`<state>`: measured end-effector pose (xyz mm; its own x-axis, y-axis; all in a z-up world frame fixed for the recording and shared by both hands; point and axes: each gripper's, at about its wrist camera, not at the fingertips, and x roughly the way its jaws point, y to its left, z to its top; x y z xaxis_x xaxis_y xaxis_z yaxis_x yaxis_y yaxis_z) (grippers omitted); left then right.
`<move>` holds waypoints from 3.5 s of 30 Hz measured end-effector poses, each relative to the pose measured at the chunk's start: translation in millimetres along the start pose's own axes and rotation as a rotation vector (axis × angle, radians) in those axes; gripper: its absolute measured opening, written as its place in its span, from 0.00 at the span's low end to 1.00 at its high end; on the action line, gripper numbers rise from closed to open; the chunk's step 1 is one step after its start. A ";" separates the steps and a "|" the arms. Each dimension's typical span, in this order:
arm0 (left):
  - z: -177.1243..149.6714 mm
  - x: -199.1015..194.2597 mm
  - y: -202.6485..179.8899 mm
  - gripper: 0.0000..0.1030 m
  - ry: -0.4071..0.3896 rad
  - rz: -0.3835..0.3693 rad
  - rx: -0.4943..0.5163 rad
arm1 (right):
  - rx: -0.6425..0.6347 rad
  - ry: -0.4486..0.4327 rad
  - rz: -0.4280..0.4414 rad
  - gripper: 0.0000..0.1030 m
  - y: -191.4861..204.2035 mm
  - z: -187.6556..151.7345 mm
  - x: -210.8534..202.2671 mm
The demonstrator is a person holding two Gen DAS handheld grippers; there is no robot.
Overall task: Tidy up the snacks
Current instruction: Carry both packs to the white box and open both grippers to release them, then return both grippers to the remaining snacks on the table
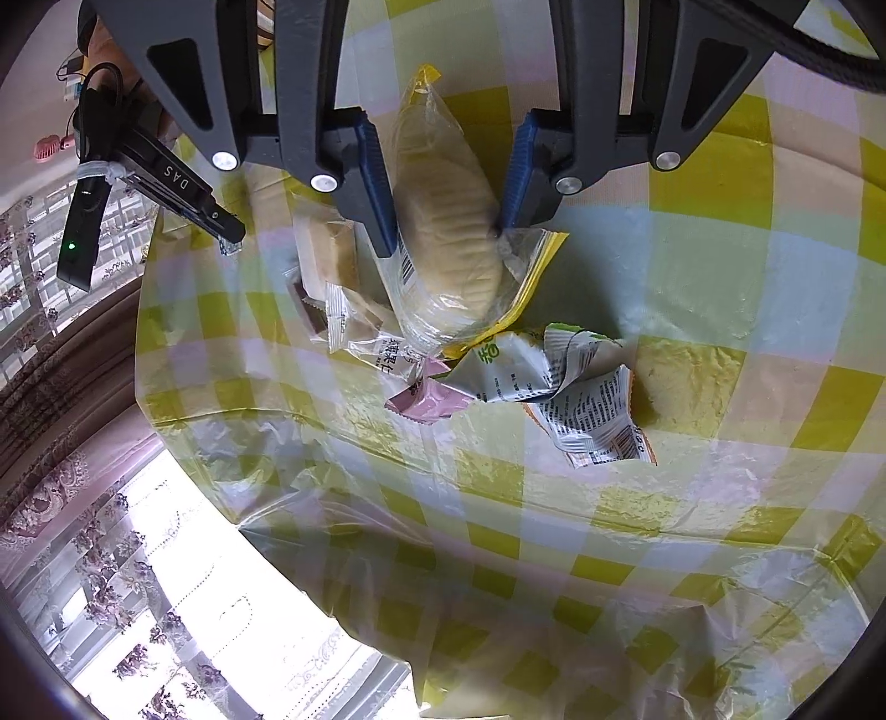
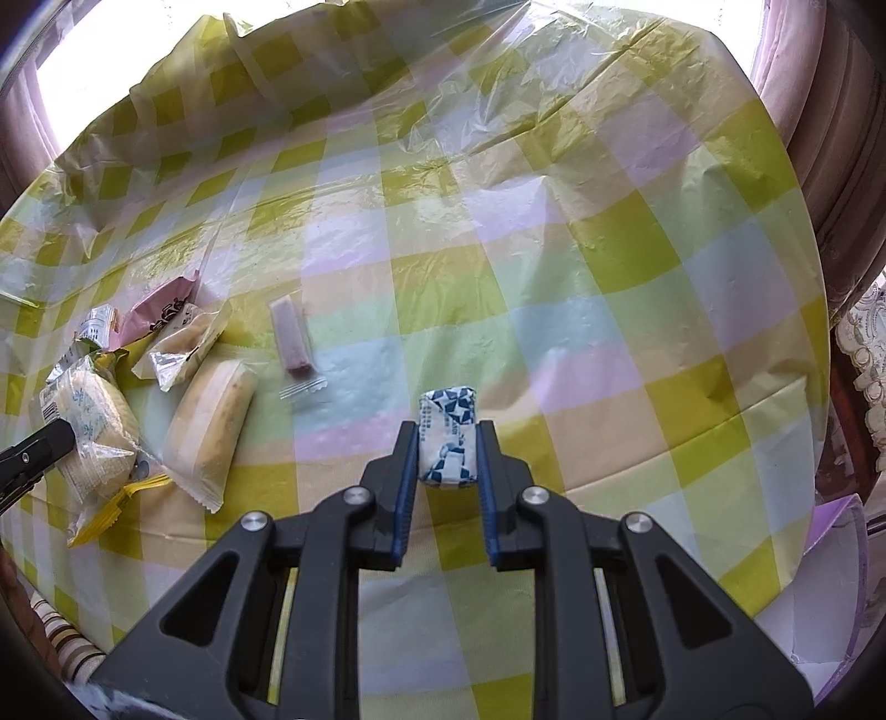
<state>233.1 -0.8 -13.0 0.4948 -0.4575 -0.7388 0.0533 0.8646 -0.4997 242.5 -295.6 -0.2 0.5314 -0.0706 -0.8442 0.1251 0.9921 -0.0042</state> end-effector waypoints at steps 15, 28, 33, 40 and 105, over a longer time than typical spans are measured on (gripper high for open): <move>-20.4 -23.5 -21.7 0.31 -0.011 0.004 0.031 | -0.006 -0.018 0.015 0.23 -1.6 -20.9 -33.7; -32.4 -43.2 -58.2 0.30 -0.026 -0.033 0.087 | 0.032 -0.019 0.011 0.23 -31.6 -43.4 -56.9; -38.2 -42.9 -84.0 0.30 -0.009 -0.072 0.128 | 0.060 -0.019 -0.009 0.23 -53.8 -54.9 -66.7; -51.9 -32.0 -139.0 0.30 0.045 -0.146 0.230 | 0.116 -0.017 -0.058 0.23 -96.7 -71.5 -82.4; -83.9 24.3 -199.9 0.46 0.189 -0.186 0.311 | 0.169 -0.004 -0.153 0.60 -140.7 -88.0 -99.3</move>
<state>161.7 -202.2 31.0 0.2854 -0.6167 -0.7336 0.4008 0.7721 -0.4932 98.4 -419.1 37.1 0.4987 -0.2195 -0.8385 0.3431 0.9384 -0.0416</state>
